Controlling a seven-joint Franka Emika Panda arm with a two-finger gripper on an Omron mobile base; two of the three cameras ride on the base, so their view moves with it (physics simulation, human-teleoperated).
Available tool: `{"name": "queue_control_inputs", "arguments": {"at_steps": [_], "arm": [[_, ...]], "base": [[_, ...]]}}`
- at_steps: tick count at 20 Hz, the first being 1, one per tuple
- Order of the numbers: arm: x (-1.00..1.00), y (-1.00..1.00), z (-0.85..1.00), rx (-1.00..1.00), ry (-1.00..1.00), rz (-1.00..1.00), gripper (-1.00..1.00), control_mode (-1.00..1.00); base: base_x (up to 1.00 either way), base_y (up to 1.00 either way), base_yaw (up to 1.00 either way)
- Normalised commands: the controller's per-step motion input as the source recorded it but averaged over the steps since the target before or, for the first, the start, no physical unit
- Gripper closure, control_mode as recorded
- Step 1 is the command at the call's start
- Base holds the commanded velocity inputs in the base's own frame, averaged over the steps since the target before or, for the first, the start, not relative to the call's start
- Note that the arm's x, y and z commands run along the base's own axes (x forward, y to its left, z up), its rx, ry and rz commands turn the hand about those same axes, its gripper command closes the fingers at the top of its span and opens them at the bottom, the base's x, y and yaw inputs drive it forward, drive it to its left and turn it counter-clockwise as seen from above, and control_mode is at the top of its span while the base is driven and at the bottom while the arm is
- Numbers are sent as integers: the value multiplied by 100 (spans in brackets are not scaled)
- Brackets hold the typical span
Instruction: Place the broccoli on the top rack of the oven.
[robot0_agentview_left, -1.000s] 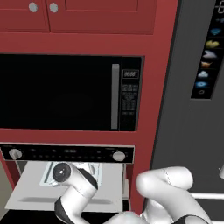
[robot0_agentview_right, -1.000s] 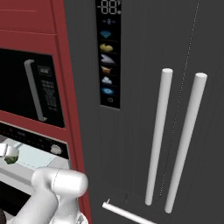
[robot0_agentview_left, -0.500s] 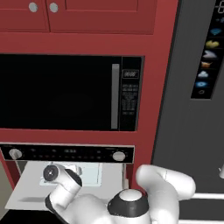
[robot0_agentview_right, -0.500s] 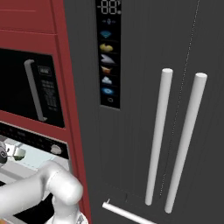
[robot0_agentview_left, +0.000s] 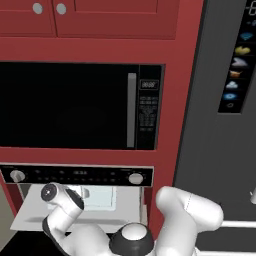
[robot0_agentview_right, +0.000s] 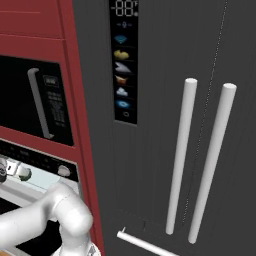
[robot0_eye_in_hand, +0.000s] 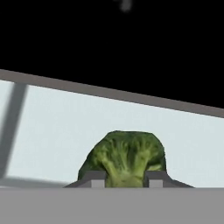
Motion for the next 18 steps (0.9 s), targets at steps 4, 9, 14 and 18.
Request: {"name": "queue_control_inputs", "arguments": {"at_steps": [4, 9, 14, 18], "arm": [[-14, 0, -29, 0, -7, 0, 100, -100], [-14, 0, -15, 0, -16, 0, -100, -100], [-5, 0, 0, 0, -17, 0, -100, -100], [-33, 19, 20, -3, -10, -3, -100, -100]], "base": [[0, 0, 0], [0, 0, 0], [0, 0, 0], [0, 0, 0]]}}
